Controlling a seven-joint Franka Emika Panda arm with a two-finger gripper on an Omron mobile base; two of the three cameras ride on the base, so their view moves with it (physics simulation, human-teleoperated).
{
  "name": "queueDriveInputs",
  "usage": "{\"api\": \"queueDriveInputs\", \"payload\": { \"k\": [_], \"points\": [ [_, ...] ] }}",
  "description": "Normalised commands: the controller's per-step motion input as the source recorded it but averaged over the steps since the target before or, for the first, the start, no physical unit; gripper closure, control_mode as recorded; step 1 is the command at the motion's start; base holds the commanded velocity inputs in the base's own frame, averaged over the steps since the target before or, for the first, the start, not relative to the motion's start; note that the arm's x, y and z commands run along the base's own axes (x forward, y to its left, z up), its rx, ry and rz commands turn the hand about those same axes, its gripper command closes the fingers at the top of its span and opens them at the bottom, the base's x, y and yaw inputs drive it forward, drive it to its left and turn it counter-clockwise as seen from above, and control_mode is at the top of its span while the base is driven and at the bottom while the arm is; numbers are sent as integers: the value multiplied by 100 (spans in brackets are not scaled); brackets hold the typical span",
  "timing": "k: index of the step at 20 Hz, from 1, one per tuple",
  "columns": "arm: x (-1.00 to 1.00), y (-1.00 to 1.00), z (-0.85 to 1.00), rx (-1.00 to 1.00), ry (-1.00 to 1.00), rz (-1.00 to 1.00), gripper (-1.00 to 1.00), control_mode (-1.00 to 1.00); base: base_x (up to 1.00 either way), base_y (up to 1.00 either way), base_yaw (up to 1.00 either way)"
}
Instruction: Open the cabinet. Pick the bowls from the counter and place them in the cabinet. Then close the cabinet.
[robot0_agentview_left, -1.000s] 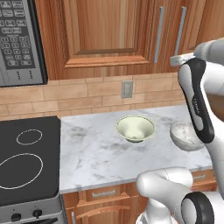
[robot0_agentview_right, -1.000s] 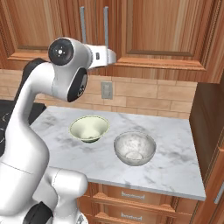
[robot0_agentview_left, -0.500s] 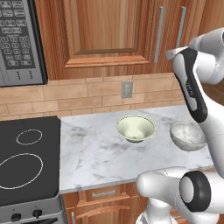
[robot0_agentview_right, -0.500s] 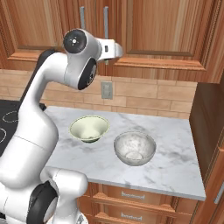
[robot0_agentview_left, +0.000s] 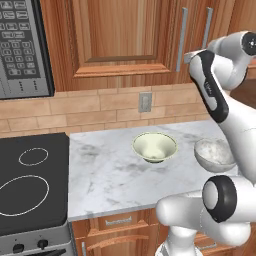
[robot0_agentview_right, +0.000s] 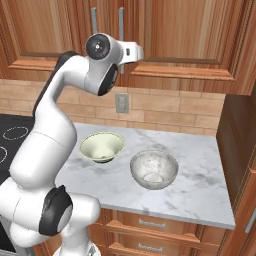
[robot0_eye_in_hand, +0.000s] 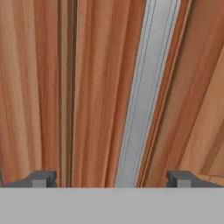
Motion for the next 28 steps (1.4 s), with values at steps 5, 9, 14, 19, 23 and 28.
{"api": "queueDriveInputs", "payload": {
  "k": [5, 9, 14, 19, 23, 28],
  "points": [
    [63, -1, -13, 1, -4, 7, -100, -100, 0, 0, 0],
    [81, -21, -13, 2, -1, 11, -100, -100, 0, 0, 0],
    [59, 25, -61, -2, -18, 3, 100, -100, 0, 0, 0],
    [36, 88, -67, -15, -40, -17, 100, -100, 0, 0, 0],
    [59, 84, -41, -16, -23, -34, 100, -100, 0, 0, 0],
    [100, -43, -22, 3, 16, -10, 100, -100, 0, 0, 0]
  ]
}}
